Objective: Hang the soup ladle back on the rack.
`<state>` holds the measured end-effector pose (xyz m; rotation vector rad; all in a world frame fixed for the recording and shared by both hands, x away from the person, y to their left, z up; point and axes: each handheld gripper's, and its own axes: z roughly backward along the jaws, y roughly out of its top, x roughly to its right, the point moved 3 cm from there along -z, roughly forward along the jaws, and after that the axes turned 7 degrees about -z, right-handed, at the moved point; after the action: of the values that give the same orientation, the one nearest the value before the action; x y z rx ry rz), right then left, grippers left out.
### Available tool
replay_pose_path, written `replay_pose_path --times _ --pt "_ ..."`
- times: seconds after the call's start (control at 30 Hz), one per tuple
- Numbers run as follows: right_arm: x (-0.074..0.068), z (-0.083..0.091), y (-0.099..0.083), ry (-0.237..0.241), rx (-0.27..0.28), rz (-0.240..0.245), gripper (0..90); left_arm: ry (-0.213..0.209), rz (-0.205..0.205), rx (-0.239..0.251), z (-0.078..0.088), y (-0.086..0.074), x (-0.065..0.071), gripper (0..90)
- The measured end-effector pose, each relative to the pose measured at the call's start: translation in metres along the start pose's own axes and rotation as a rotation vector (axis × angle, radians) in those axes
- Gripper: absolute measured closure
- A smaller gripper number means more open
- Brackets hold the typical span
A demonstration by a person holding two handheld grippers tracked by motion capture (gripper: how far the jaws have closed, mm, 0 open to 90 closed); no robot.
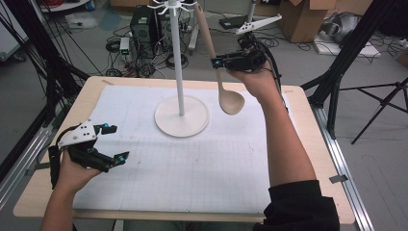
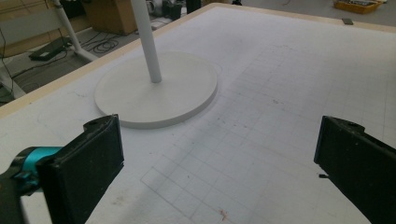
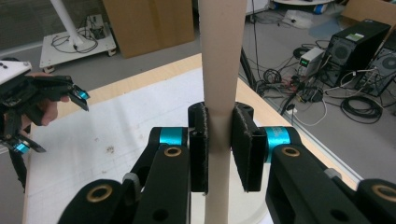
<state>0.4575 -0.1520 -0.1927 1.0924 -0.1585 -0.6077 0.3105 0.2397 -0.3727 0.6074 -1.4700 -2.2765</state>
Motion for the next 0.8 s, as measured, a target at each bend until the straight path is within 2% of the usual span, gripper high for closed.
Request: replay_pose_path --times 0.2,0.4,0.6,0.8 --pt "0.002 -0.005 0.004 0.02 -0.009 0.003 77.5 0.002 -0.006 -0.01 -0.001 0.0 0.0 1.7" --pt "-0.002 -0.008 0.005 0.044 -0.009 0.007 77.5 0.005 -0.003 -0.005 0.001 -0.001 -0.001 1.7" --pt "0.0 -0.013 0.002 0.044 -0.045 0.004 77.5 0.004 -0.01 -0.01 0.001 -0.001 -0.001 1.7" --pt "-0.001 -0.017 0.003 0.053 -0.046 0.005 77.5 0.005 -0.007 -0.008 0.001 -0.001 -0.001 1.7"
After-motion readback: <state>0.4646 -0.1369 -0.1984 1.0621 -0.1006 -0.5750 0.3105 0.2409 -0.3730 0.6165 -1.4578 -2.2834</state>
